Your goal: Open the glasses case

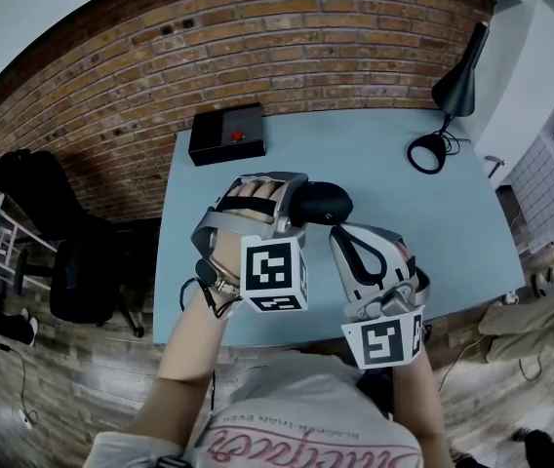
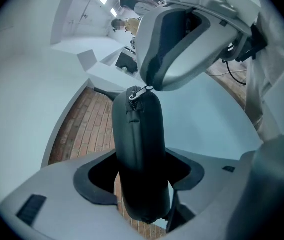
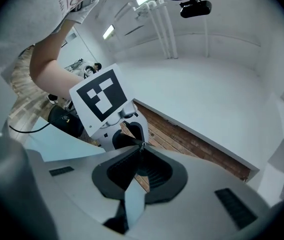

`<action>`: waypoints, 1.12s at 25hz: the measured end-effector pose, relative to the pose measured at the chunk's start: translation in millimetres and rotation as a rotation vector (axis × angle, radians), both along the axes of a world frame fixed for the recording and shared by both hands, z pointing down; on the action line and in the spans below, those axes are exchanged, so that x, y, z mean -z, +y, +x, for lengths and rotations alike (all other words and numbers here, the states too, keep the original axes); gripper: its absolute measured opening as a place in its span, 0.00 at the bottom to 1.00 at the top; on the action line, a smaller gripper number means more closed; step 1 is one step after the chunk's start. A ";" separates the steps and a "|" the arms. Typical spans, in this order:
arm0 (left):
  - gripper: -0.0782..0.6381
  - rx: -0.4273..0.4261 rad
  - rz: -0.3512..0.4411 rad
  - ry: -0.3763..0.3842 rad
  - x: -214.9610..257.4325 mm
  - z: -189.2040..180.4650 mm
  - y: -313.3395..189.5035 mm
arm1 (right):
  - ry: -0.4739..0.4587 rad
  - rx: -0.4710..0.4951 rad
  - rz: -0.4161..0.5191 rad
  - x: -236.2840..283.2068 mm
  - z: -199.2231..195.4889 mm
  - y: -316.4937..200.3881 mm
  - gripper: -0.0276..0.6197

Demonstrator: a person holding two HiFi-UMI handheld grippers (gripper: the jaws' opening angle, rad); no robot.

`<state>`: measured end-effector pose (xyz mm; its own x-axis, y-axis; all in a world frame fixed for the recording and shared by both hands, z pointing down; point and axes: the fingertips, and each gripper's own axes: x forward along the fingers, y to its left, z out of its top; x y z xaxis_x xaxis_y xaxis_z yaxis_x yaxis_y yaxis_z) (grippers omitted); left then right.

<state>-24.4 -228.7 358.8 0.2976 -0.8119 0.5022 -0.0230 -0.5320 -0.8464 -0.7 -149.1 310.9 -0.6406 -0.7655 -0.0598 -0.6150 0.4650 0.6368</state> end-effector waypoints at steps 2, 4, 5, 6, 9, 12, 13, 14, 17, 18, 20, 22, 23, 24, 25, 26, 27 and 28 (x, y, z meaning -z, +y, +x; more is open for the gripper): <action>0.50 -0.002 0.001 0.015 1.2 1.3 -0.4 | -0.030 -0.012 -0.016 1.7 5.0 -1.2 0.09; 0.50 -0.003 0.000 0.020 1.4 2.5 -0.5 | -0.044 -0.015 -0.032 1.0 6.9 -1.4 0.09; 0.50 -0.003 -0.001 0.016 0.7 2.7 -0.8 | -0.038 -0.021 -0.026 0.1 6.5 -1.6 0.09; 0.50 -0.002 -0.003 0.011 -0.2 2.9 -1.3 | -0.020 -0.034 -0.006 -0.8 5.7 -2.3 0.09; 0.50 -0.001 -0.015 0.011 -1.7 4.8 -1.6 | 0.043 -0.090 0.088 -2.8 4.4 -5.2 0.09; 0.50 -0.007 -0.019 0.007 -3.3 7.6 -0.8 | 0.087 -0.116 0.123 -5.2 4.4 -7.1 0.09; 0.50 -0.007 -0.018 0.003 -3.5 8.1 -0.9 | 0.101 -0.120 0.126 -5.9 4.3 -7.9 0.09; 0.50 -0.006 -0.014 -0.002 -3.3 8.0 -1.3 | 0.116 -0.122 0.128 -6.8 4.2 -8.9 0.09; 0.50 -0.002 -0.004 -0.013 -3.7 6.9 -2.2 | 0.128 -0.110 0.101 -9.2 5.0 -10.7 0.09; 0.50 -0.003 -0.005 -0.007 -4.5 7.3 -1.8 | 0.105 -0.096 0.075 -8.7 5.9 -10.3 0.09; 0.50 -0.005 -0.003 0.013 -5.3 9.2 -1.0 | 0.039 -0.057 0.016 -5.9 7.2 -8.0 0.09; 0.50 -0.005 0.006 0.034 -4.5 10.9 -1.6 | -0.001 -0.023 -0.030 -2.6 7.7 -5.4 0.09; 0.50 -0.005 0.009 0.043 -3.7 11.4 -2.2 | -0.014 -0.012 -0.049 -1.4 8.0 -4.6 0.09; 0.50 -0.006 0.012 0.051 -2.9 11.6 -2.7 | -0.027 -0.003 -0.066 -0.4 8.4 -4.2 0.09; 0.50 -0.007 0.015 0.058 -2.1 11.9 -2.9 | -0.043 0.005 -0.082 0.7 8.8 -3.9 0.09; 0.50 -0.008 0.021 0.066 -0.9 12.2 -3.2 | -0.062 0.014 -0.100 1.9 9.4 -3.9 0.09; 0.50 -0.010 0.032 0.076 0.9 12.6 -3.4 | -0.087 0.023 -0.119 3.1 10.4 -3.9 0.09; 0.50 -0.013 0.049 0.089 3.4 13.2 -3.6 | -0.123 0.028 -0.137 4.6 12.1 -4.2 0.09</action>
